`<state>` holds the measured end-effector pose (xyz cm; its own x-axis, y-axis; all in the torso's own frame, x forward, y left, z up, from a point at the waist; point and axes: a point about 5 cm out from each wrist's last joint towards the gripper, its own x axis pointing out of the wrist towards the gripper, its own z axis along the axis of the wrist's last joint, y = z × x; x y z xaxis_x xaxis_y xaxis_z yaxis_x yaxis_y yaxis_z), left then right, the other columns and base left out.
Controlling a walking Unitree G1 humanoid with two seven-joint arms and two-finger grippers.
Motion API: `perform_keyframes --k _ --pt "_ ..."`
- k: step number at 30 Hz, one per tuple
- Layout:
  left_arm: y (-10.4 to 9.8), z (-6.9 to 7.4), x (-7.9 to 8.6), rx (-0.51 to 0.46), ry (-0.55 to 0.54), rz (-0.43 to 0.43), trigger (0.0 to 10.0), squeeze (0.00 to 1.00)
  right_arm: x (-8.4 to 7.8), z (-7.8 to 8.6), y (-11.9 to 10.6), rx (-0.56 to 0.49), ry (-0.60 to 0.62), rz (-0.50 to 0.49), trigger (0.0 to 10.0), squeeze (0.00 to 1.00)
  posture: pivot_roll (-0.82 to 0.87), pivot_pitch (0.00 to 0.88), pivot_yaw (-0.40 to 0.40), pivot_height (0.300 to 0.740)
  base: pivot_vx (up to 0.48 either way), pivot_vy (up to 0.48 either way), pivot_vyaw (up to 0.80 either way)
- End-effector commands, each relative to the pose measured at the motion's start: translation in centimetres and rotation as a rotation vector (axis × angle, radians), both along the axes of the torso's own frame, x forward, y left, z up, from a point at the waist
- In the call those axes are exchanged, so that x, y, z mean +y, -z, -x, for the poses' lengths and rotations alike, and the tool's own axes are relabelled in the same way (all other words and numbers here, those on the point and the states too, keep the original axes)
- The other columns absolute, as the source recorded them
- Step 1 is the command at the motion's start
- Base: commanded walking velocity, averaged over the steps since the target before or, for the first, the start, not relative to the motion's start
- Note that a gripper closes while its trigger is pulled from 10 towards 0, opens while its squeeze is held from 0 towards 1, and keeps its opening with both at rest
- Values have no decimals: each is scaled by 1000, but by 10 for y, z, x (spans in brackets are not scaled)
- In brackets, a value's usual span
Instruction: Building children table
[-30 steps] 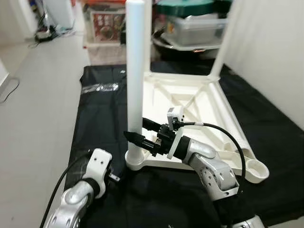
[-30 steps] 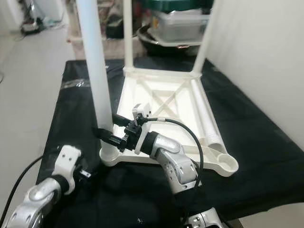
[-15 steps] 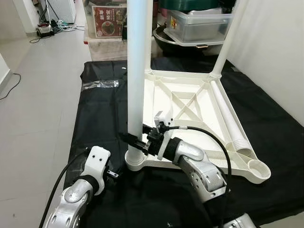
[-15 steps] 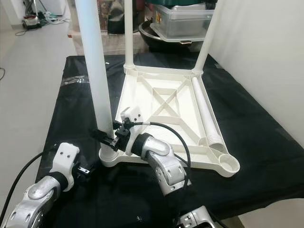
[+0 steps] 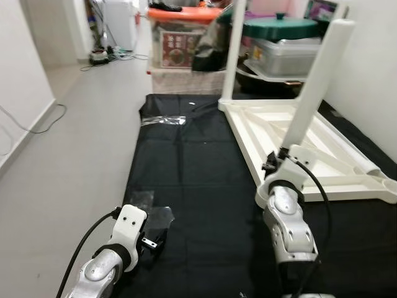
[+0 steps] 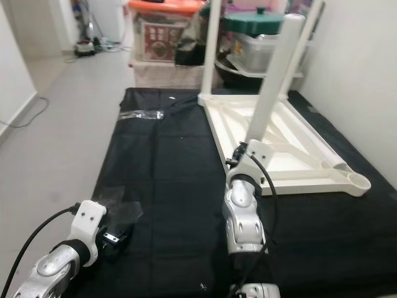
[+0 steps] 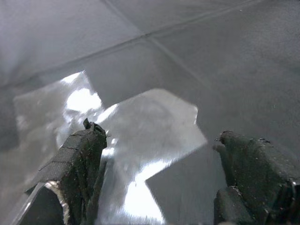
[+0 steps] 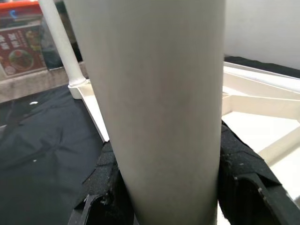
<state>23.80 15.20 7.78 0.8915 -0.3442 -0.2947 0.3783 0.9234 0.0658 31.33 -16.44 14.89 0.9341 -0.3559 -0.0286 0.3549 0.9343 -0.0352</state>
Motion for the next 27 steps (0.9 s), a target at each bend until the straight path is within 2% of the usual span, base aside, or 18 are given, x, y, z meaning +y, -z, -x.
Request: perform_keyframes --k 1,2,3,7,8,9,10,13,15,17,18,19,21,23,24,25,26,27 --pt "0 -5 1 -6 16 -10 10000 0 18 2 14 58 -185 -13 10000 59 70 0 -35 740 0 0 0" --pt "0 -7 1 -7 19 -12 10000 0 26 -1 8 9 -233 -64 10000 1000 70 0 -35 740 0 0 0" --pt "0 -8 1 -8 20 -13 10000 0 34 -5 -1 -49 -296 -91 10000 1000 74 0 -34 740 0 0 0" --pt "-1 -8 2 -9 19 -14 10000 0 38 -11 -10 -89 -340 -122 10000 1000 74 0 -34 740 0 0 0" --pt "-2 -8 3 -11 18 -14 10000 0 38 -18 -20 -133 -353 -121 10000 553 87 0 -47 740 0 0 0" --pt "-2 -8 3 -11 18 -14 10000 0 38 -18 -20 -133 -353 -121 10000 553 87 0 -47 740 0 0 0" --pt "-1 -7 4 -10 9 -16 10000 0 38 -26 -31 -194 -411 -109 10000 0 96 0 -51 740 0 0 0" --pt "-1 -7 5 -9 1 -19 10000 0 36 -33 -39 -232 -454 -99 10000 0 96 0 -51 740 0 0 0" --pt "-1 -6 4 -10 -4 -16 10000 0 43 -41 -50 -268 -708 -99 10000 0 107 0 -63 740 0 0 0" --pt "-1 -6 4 -10 -4 -16 10000 0 43 -41 -50 -268 -708 -99 10000 0 107 0 -63 740 0 0 0" --pt "-2 -6 3 -13 -4 -18 10000 0 51 -39 -49 -240 -916 -106 10000 0 112 0 -68 740 0 0 0" --pt "-2 -6 3 -13 -4 -18 10000 0 51 -39 -49 -240 -916 -106 10000 0 112 0 -68 740 0 0 0" --pt "-4 -8 2 -25 -12 -18 10000 0 71 -13 -36 -146 -1357 -86 10000 0 117 0 -74 740 0 0 0" --pt "-4 -8 2 -25 -12 -18 10000 0 71 -13 -36 -146 -1357 -86 10000 0 117 0 -74 740 0 0 0" --pt "-4 -8 2 -30 -11 -23 10000 0 91 20 -19 -49 -1659 -70 10000 0 127 0 -82 740 0 0 0" --pt "-4 -8 2 -30 -11 -23 10000 0 91 20 -19 -49 -1659 -70 10000 0 127 0 -82 740 0 0 0" --pt "-3 -7 3 -29 -11 -29 10000 0 96 30 -13 -26 -1732 -65 10000 0 127 0 -82 740 0 0 0" --pt "-4 -6 4 -32 -20 -21 10000 0 99 41 -8 -11 -1806 -71 8157 0 134 0 -84 740 0 0 0"
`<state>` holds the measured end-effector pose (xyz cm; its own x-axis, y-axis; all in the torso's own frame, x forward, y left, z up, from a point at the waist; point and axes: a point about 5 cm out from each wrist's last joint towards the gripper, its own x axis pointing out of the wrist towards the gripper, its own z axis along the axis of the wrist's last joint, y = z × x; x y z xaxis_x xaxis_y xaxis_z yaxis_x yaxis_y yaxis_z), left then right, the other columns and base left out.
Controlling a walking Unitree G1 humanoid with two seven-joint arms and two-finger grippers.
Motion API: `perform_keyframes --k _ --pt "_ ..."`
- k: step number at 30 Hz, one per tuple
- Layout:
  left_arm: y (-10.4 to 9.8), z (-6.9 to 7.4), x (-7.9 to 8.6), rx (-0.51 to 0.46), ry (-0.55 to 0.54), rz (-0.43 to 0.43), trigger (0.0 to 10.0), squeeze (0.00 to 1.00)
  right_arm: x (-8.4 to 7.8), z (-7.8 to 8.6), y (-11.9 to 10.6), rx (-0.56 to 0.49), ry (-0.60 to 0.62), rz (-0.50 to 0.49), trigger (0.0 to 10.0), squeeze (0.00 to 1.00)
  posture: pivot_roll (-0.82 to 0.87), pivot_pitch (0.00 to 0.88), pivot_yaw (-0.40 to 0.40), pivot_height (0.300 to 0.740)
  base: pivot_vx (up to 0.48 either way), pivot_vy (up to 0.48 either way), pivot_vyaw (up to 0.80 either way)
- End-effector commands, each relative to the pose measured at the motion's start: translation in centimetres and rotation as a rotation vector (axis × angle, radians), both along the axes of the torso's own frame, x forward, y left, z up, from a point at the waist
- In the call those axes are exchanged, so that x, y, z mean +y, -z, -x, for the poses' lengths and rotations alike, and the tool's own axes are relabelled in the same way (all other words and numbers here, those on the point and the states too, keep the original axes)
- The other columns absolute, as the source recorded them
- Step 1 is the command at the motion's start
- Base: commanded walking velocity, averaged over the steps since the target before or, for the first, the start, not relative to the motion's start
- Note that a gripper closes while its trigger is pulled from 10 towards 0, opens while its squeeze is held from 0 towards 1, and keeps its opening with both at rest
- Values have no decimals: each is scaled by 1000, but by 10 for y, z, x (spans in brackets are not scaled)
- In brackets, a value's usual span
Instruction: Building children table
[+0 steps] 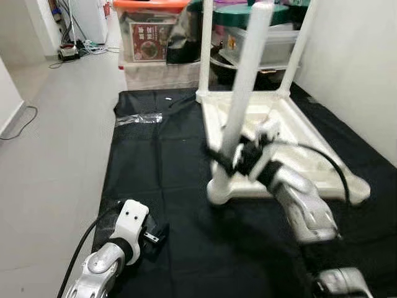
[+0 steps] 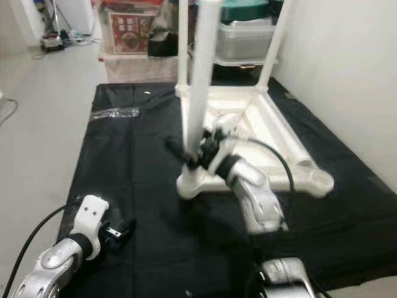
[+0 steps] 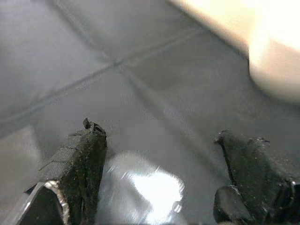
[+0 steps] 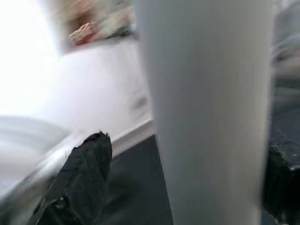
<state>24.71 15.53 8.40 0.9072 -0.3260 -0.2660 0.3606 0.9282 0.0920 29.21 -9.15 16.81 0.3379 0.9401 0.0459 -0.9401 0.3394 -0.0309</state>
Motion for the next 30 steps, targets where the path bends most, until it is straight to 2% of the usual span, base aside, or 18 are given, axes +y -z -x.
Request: perform_keyframes --k 1,2,3,8,9,11,12,14,15,17,18,19,20,22,23,26,27,30 --pt "1 4 3 3 -12 -1 10000 0 28 26 13 58 -258 25 8157 0 134 0 -84 740 0 0 0" --pt "1 4 3 3 -12 -1 10000 0 28 26 13 58 -258 25 8157 0 134 0 -84 740 0 0 0" --pt "2 5 4 5 -16 -1 10000 0 28 32 16 69 -288 23 5529 0 134 0 -84 740 0 0 0" --pt "4 7 7 15 -17 -10 10000 0 26 37 21 80 -334 21 4549 0 120 0 -75 740 0 0 0" --pt "4 6 5 18 -8 -10 10000 0 24 29 22 59 -209 -18 0 0 108 0 -71 740 0 0 0" --pt "4 6 5 18 -8 -10 10000 0 24 29 22 59 -209 -18 0 0 108 0 -71 740 0 0 0" --pt "4 5 4 16 -2 -9 10000 0 24 14 23 40 -25 -32 0 0 107 0 -71 740 0 0 0" --pt "4 3 3 13 -2 -8 10000 0 8 -25 33 46 524 -15 0 0 100 0 -68 740 0 0 0" --pt "4 3 3 13 -2 -8 10000 0 8 -25 33 46 524 -15 0 0 100 0 -68 740 0 0 0" --pt "4 3 3 11 -2 -8 10000 0 -46 -45 54 167 1195 106 0 0 94 0 -66 740 0 0 0" --pt "4 3 3 12 0 -9 10000 0 -66 -42 61 207 1376 171 0 0 94 0 -66 740 0 0 0" --pt "4 3 3 12 0 -9 10000 0 -66 -42 61 207 1376 171 0 0 94 0 -66 740 0 0 0" --pt "5 3 2 13 0 -10 10000 0 -81 -36 68 234 1503 223 0 0 95 0 -65 740 0 0 0" --pt "5 3 2 15 0 -9 10000 0 -82 -30 73 255 1511 241 0 0 92 0 -56 740 0 0 0" --pt "5 3 0 16 2 -7 10000 0 -75 -26 74 264 1470 235 2863 0 91 0 -54 740 0 0 0" --pt "5 3 0 17 5 -5 10000 0 -68 -24 75 263 1435 228 2863 0 91 0 -54 740 0 0 0" --pt "5 4 0 17 7 -6 10000 0 -54 -26 72 244 1375 185 10000 0 95 0 -60 740 0 0 0" --pt "6 4 1 18 6 -9 10000 0 -45 -28 70 234 1336 156 10000 0 95 0 -62 740 0 0 0"
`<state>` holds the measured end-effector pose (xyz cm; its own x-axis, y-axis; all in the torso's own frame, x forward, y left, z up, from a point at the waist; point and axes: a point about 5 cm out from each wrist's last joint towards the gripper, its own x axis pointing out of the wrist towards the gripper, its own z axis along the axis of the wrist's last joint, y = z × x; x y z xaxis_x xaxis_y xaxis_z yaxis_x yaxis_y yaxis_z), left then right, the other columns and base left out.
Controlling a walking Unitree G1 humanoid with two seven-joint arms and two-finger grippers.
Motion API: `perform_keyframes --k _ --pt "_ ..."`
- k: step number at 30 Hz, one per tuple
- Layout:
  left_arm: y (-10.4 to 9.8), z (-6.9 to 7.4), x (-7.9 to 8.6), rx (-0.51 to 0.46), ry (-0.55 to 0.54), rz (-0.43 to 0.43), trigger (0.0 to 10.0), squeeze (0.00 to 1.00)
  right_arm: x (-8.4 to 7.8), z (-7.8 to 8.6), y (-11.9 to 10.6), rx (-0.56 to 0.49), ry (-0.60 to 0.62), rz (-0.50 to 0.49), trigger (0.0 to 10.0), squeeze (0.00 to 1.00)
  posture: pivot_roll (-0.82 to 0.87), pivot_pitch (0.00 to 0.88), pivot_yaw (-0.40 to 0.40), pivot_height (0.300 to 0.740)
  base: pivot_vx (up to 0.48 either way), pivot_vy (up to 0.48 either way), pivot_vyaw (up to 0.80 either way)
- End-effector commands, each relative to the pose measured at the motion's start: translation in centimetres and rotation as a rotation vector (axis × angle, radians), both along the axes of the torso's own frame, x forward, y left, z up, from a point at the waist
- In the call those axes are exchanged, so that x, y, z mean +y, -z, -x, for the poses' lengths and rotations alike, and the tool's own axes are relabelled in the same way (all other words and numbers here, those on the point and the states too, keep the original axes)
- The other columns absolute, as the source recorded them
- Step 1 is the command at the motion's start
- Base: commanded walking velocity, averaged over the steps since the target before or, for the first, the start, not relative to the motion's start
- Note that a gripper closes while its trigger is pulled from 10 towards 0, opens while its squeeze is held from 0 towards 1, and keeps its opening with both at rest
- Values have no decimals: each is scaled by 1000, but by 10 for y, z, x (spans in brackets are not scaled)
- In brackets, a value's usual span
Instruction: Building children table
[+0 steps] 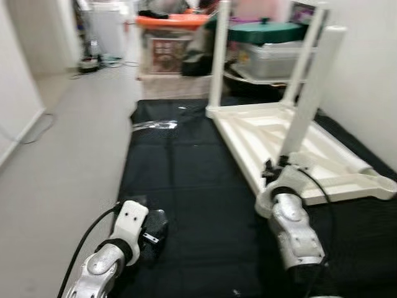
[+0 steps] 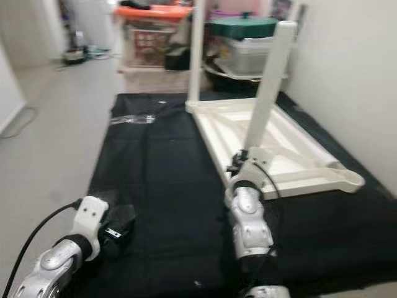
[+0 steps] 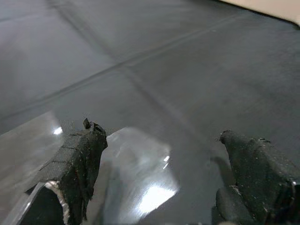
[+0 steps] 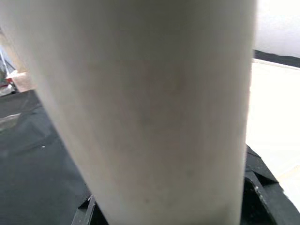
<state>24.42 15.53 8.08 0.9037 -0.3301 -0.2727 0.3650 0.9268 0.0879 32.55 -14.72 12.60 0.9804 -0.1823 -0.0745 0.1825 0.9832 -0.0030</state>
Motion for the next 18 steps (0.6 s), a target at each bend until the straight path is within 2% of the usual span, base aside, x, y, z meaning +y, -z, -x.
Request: perform_keyframes --k 1,2,3,4,5,7,8,10,11,12,13,15,17,18 --pt "1 1 3 8 -3 -9 10000 0 21 2 24 120 -114 -3 10000 0 97 0 -67 740 0 0 0" --pt "1 1 3 8 -3 -9 10000 0 21 2 24 120 -114 -3 10000 0 97 0 -67 740 0 0 0" --pt "2 0 5 6 -12 -10 10000 0 33 -7 8 31 -196 -41 10000 631 101 0 -74 740 0 0 0" --pt "2 0 5 6 -12 -10 10000 0 33 -7 8 31 -196 -41 10000 631 101 0 -74 740 0 0 0" --pt "2 0 4 5 -15 -9 10000 0 37 -10 0 -10 -238 -58 10000 1000 102 0 -76 740 0 0 0" --pt "1 0 2 5 -17 -1 10000 0 49 -12 -15 -71 -321 -112 10000 1000 103 0 -76 740 0 0 0" --pt "1 0 2 5 -17 -1 10000 0 49 -12 -15 -71 -321 -112 10000 1000 103 0 -76 740 0 0 0" --pt "1 1 0 5 -14 0 10000 0 66 -8 -31 -127 -457 -154 10000 1000 105 0 -79 740 0 0 0" --pt "2 1 0 6 -13 0 10000 0 78 -2 -37 -136 -575 -166 10000 953 106 0 -82 740 0 0 0" --pt "2 1 0 6 -13 0 10000 0 78 -2 -37 -136 -575 -166 10000 953 106 0 -82 740 0 0 0" --pt "2 1 0 6 -18 -3 10000 0 85 3 -41 -151 -645 -138 10000 0 106 0 -83 740 0 0 0" --pt "2 0 1 5 -21 -4 10000 0 89 6 -41 -147 -692 -120 10000 0 107 0 -83 740 0 0 0" --pt "1 -1 1 1 -21 -5 10000 0 94 13 -41 -177 -817 -97 10000 0 111 0 -85 740 0 0 0" --pt "1 -1 1 1 -21 -5 10000 0 94 13 -41 -177 -817 -97 10000 0 111 0 -85 740 0 0 0"
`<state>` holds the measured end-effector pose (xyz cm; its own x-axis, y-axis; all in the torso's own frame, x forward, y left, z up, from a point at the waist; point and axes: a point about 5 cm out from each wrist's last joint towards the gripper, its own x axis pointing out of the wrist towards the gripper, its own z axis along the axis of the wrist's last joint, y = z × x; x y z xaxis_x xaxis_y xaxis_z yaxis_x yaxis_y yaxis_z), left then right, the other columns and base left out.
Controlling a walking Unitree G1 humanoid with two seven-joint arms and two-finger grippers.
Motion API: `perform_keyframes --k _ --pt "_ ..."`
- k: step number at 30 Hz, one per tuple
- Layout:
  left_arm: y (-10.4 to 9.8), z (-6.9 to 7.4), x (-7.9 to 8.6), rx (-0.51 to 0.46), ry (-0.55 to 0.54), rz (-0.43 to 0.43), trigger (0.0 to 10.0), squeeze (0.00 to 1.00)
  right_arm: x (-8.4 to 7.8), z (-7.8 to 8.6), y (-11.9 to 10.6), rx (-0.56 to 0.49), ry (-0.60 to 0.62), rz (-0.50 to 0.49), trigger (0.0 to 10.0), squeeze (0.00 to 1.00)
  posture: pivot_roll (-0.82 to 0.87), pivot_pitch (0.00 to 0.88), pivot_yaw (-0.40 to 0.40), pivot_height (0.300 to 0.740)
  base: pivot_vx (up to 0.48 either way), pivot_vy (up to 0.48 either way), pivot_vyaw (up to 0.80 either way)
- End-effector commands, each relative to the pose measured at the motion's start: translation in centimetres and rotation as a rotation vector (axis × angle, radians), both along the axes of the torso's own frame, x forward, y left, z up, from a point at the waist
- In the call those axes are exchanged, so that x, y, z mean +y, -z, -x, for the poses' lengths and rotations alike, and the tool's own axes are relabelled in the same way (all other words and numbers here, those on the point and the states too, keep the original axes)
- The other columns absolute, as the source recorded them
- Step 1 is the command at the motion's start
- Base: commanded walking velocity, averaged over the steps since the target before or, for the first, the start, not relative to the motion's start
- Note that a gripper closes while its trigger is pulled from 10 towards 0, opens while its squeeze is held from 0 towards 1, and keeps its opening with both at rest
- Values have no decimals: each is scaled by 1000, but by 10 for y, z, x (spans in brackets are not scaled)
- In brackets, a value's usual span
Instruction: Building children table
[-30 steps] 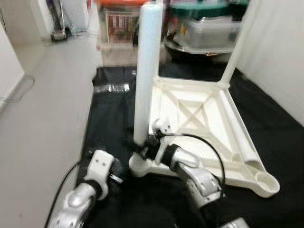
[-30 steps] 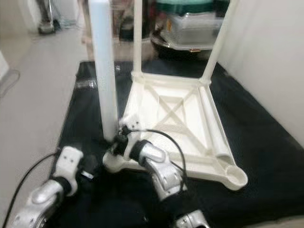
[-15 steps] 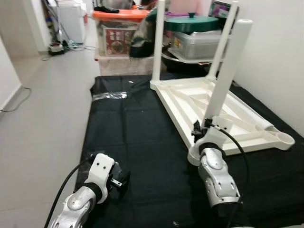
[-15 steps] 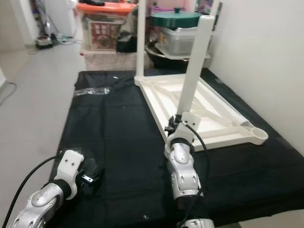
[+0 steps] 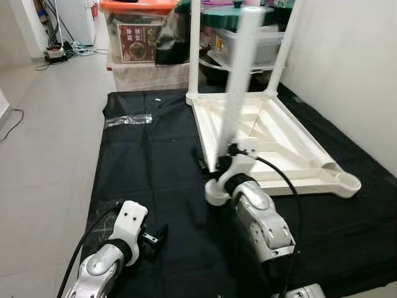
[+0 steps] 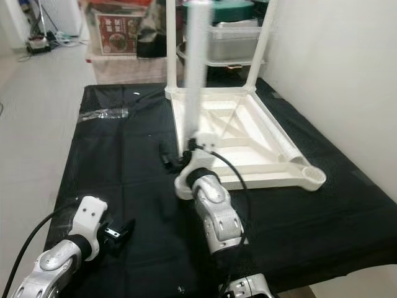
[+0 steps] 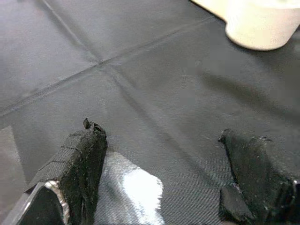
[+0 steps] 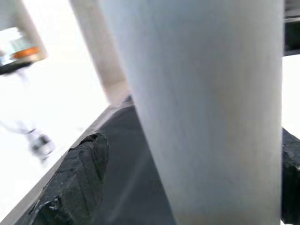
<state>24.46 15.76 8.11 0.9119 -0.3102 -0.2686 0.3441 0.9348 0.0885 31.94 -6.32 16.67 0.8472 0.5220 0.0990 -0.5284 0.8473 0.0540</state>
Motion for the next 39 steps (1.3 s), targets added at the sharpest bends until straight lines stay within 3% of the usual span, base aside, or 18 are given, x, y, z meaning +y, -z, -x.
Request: perform_keyframes --k 1,3,7,18,20,21,23,24,25,26,28,32,33,34,36,37,38,39 --pt "1 -1 -1 4 2 -7 10000 0 12 10 -1 -38 -153 2 10000 0 108 0 -83 740 0 0 0" --pt "1 -1 -1 4 2 -7 10000 0 12 10 -1 -38 -153 2 10000 0 108 0 -83 740 0 0 0" --pt "1 -1 -4 1 15 -5 10000 0 15 14 6 -72 -367 86 10000 0 107 0 -83 740 0 0 0" --pt "0 2 -3 -2 10 0 10000 0 27 7 17 -34 -535 111 10000 0 132 0 -98 740 0 0 0" --pt "1 3 -2 0 8 -2 10000 0 30 13 16 -41 -620 109 8902 0 136 0 -96 740 0 0 0" --pt "1 3 -2 3 7 -5 10000 0 33 15 18 -30 -639 92 1216 0 139 0 -99 740 0 0 0" --pt "1 3 -1 4 7 -5 10000 0 34 13 20 -19 -609 85 1216 0 139 0 -99 740 0 0 0" --pt "2 4 -1 4 2 -7 10000 0 28 -4 29 43 -350 120 0 0 136 0 -97 740 0 0 0" --pt "2 4 -1 4 2 -7 10000 0 28 -4 29 43 -350 120 0 0 136 0 -97 740 0 0 0" --pt "2 4 0 5 -1 -8 10000 0 22 -14 35 80 -173 152 0 0 136 0 -97 740 0 0 0" --pt "2 4 0 7 -3 -7 10000 0 -27 -29 61 258 416 211 0 0 133 0 -94 740 0 0 0" --pt "4 5 0 13 -2 -5 10000 0 -42 -20 74 299 550 243 0 0 131 0 -87 740 0 0 0" --pt "4 4 -1 14 3 -2 10000 0 -27 -14 75 291 418 221 2353 0 118 0 -75 740 0 0 0" --pt "3 4 -3 14 12 0 10000 0 -15 -9 71 236 313 238 10000 0 111 0 -67 740 0 0 0" --pt "3 4 -3 14 12 0 10000 0 -15 -9 71 236 313 238 10000 0 111 0 -67 740 0 0 0" --pt "3 3 -4 13 22 0 10000 0 -3 -3 64 175 164 150 10000 0 107 0 -64 740 0 0 0" --pt "3 3 -4 13 22 0 10000 0 -3 -3 64 175 164 150 10000 0 107 0 -64 740 0 0 0" --pt "3 2 -3 12 26 -3 10000 0 0 -2 57 124 100 128 10000 1000 107 0 -65 740 0 0 0"
